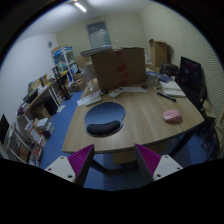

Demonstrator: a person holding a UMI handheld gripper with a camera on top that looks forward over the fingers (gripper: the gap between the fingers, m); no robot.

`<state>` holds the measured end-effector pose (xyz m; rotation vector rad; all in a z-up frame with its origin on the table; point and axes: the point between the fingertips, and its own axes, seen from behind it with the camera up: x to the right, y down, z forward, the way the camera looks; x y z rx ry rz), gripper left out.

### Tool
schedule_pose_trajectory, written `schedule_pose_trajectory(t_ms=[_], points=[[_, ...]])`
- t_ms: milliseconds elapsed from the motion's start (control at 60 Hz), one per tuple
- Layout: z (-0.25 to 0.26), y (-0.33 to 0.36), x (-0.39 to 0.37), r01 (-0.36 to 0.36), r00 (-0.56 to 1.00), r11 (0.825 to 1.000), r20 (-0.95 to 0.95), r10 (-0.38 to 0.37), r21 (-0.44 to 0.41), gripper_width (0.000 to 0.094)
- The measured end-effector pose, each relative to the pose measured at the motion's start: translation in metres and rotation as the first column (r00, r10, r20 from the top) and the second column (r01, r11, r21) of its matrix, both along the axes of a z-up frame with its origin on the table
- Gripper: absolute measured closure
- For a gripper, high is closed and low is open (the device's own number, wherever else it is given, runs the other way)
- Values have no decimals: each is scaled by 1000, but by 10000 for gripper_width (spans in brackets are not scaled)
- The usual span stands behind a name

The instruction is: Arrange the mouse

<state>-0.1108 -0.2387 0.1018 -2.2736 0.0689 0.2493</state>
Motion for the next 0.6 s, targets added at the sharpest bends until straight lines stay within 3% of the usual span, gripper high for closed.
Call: schedule_pose_trajectory(t_ms=[283, 500, 600], points=[[-11, -2, 54, 32, 999, 999, 13, -32, -18, 116], [-37, 25, 179, 77, 993, 997, 90, -77, 4, 120], [-58, 51, 236, 58, 985, 998, 157, -63, 36, 118]])
